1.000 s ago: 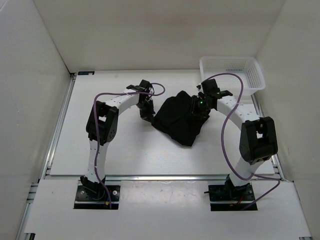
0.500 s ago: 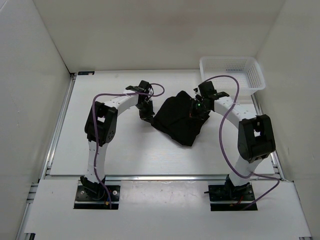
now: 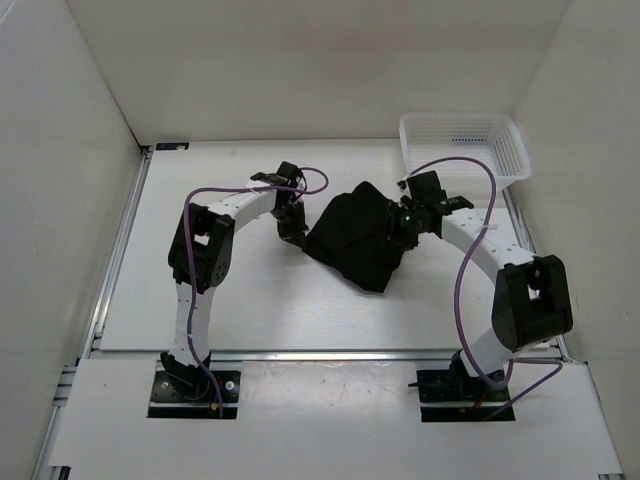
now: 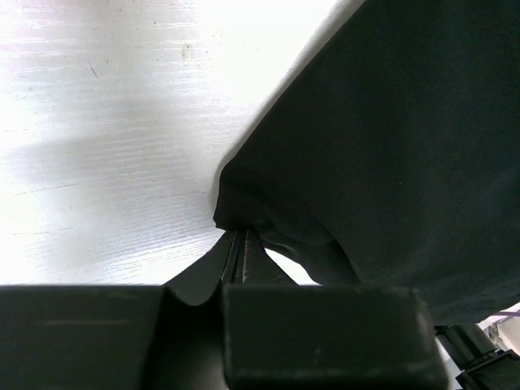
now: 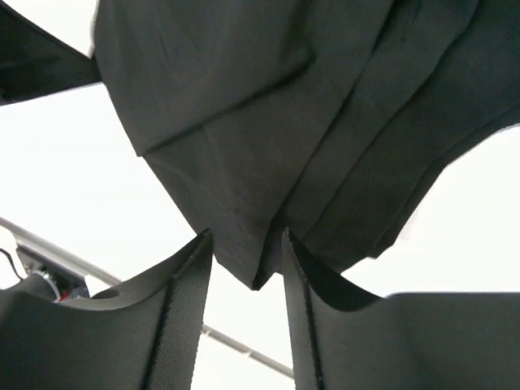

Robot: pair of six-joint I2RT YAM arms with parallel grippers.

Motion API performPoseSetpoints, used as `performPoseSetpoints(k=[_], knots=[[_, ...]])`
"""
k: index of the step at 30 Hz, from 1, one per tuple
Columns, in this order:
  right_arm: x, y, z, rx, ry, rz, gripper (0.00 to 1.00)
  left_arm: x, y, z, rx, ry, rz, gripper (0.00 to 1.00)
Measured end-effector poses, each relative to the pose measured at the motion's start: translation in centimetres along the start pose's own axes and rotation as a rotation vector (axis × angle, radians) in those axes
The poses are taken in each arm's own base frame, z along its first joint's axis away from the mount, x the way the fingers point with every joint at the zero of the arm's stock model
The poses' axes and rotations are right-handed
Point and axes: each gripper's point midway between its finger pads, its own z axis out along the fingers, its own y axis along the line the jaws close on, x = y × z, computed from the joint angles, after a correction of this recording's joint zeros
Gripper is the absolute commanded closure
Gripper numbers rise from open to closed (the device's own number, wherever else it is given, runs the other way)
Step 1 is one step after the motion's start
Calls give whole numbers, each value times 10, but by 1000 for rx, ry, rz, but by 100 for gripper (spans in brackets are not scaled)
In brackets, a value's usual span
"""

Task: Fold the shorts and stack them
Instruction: Fold the shorts

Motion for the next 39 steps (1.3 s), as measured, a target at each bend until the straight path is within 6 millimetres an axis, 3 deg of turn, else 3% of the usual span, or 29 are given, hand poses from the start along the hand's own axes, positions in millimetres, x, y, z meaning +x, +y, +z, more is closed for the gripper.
performPoseSetpoints(k=[4,9,17,21,23,28,32,39], knots=[[14,-4,7,-11,47,14,51,1,1,0,-4,0,-1,90],[18,-2,13,-35,72,20,59,4,3,2,-9,9,-4,90],[23,-2,25,-61,110,32,63,3,3,2,-9,8,-4,90],[24,-2,28,-63,120,33,80,3,3,2,-9,7,-4,90],[23,-1,28,-69,118,29,97,3,3,2,-10,6,-4,90],[22,1,27,-81,112,26,100,3,4,2,-12,5,-4,90],[25,3,15,-86,82,13,100,3,4,2,-12,5,-4,90],[23,16,-24,-121,-17,-58,100,3,4,2,-13,5,-3,90]])
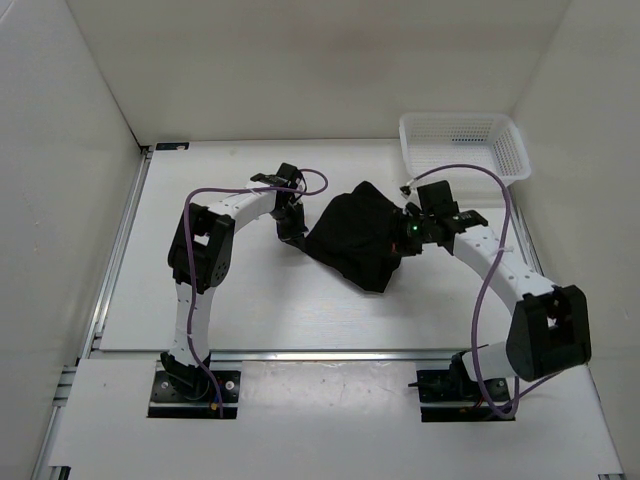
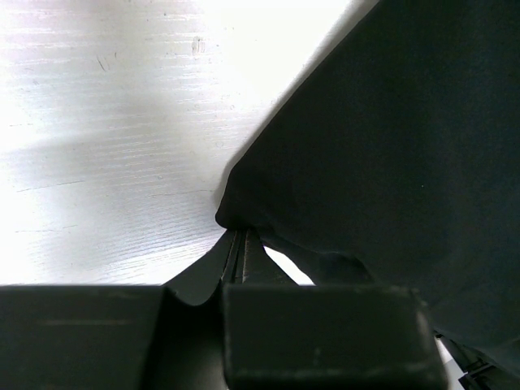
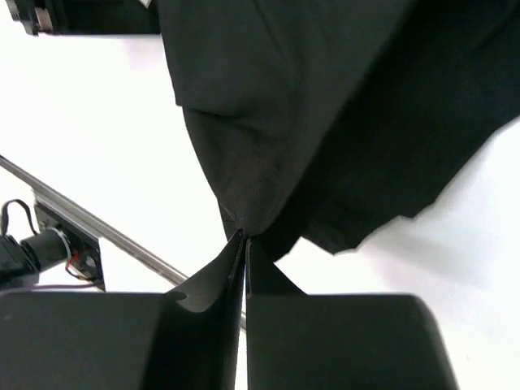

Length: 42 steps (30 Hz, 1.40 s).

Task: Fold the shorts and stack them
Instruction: Fold the shorts

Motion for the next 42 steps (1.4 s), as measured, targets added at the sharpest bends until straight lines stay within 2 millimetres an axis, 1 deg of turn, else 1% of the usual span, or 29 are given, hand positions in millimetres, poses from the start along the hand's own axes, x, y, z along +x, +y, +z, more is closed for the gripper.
performPoseSetpoints(k=[2,5,10,12,16,18,20,21,22,23,26,29,30,31,32,34,35,36,37,38,39,40,41,42], knots=[[6,-1,-5,4,-1,-4,100,0,0,0,0,0,0,90],[22,-8,-8,23,24,4,100,0,0,0,0,0,0,90],[55,-31,-7,96,86,36,100,0,0,0,0,0,0,90],[62,-37,-12,128,86,43,100,0,0,0,0,0,-2,90],[57,-38,-25,158,23,30,100,0,0,0,0,0,-3,90],[56,-39,-27,165,9,27,100,1,-1,0,0,1,-5,90],[56,-41,-26,178,12,31,97,0,-1,0,0,1,-6,90],[56,-43,-25,183,16,33,94,0,-1,0,0,0,-7,90],[57,-44,-24,187,22,36,75,0,-1,-1,1,-1,-7,90],[58,-44,-23,189,28,40,62,0,-1,-1,1,-2,-8,90],[63,-47,-22,201,50,50,36,6,1,-6,-1,-5,-8,90],[65,-49,-24,214,60,49,33,14,4,-18,-1,-11,-7,89],[64,-49,-25,218,60,49,37,16,3,-24,2,-20,-5,83],[62,-49,-26,223,54,48,40,16,2,-32,8,-32,-1,71],[59,-48,-27,224,46,46,51,15,-1,-41,17,-48,7,66],[49,-44,-29,223,29,43,64,12,-8,-59,38,-84,21,59],[41,-41,-29,223,18,43,70,9,-12,-68,48,-101,26,57],[32,-40,-27,227,10,44,79,5,-17,-76,61,-120,32,56],[23,-39,-25,232,3,44,80,0,-23,-83,74,-140,39,56],[14,-38,-22,234,-4,48,80,-6,-28,-89,86,-160,46,56],[5,-38,-18,236,-13,55,77,-11,-33,-94,96,-176,51,56],[-3,-39,-15,237,-18,63,70,-15,-36,-98,103,-187,57,56],[-11,-40,-11,237,-23,74,60,-17,-38,-100,106,-193,59,57],[-17,-42,-6,236,-19,84,45,-19,-40,-102,109,-197,63,58]])
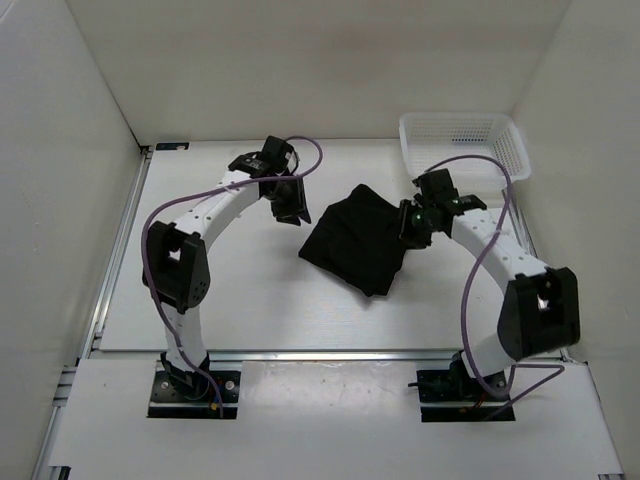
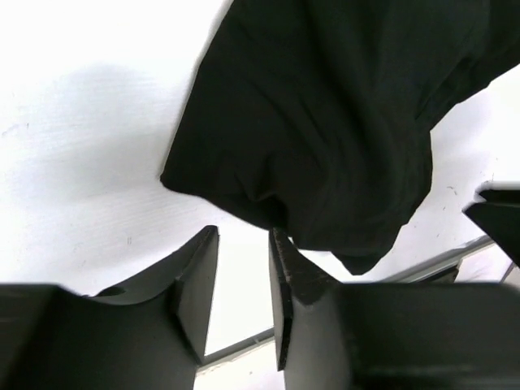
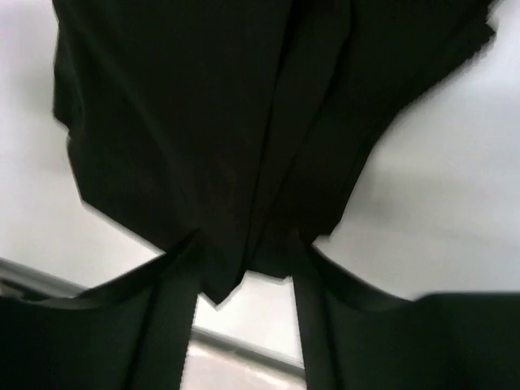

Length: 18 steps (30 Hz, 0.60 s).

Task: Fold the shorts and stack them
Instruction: Fold the shorts

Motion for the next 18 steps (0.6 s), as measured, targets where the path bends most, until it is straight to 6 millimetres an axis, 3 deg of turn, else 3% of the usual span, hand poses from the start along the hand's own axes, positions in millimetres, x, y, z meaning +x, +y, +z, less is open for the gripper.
performPoseSetpoints(k=[3,6,9,12,16,18], knots=[[-23,1,20,-2,17,23,40,-7,-2,9,0,7,4,63],[-45,4,44,-3,27,29,39,-9,3,32,-15,41,3,64],[-64,7,64,-8,34,33,32,2,16,61,-48,106,-8,65],[-81,7,83,-13,35,38,34,15,28,79,-76,166,-23,68],[-93,3,105,-13,48,47,97,19,29,83,-73,188,-22,74],[-92,-1,109,-6,56,56,100,19,27,83,-65,185,-19,78]])
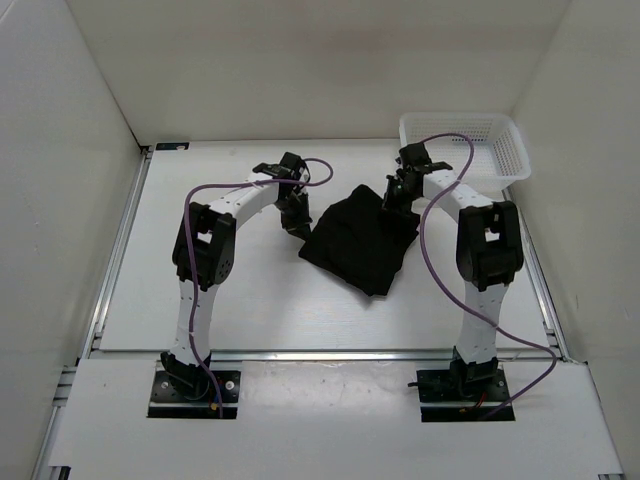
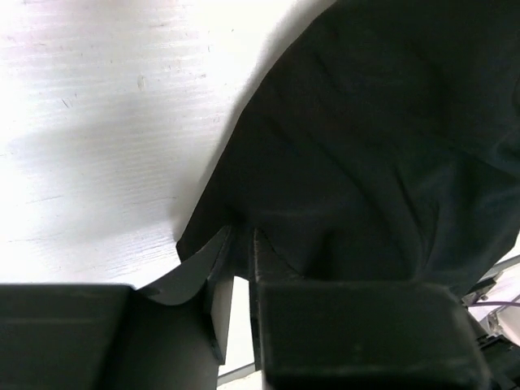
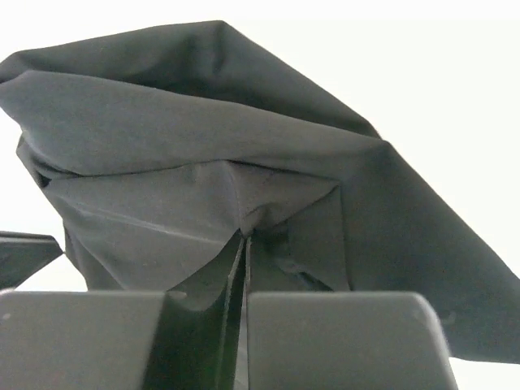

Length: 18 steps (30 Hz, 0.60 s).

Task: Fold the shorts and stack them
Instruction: Fold the shorts

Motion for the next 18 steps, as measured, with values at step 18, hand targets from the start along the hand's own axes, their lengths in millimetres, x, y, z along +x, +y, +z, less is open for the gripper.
performPoseSetpoints(k=[18], knots=[[-4,-28,-71,167,-210,56,100,10,3,3,-2,26,-16,80]])
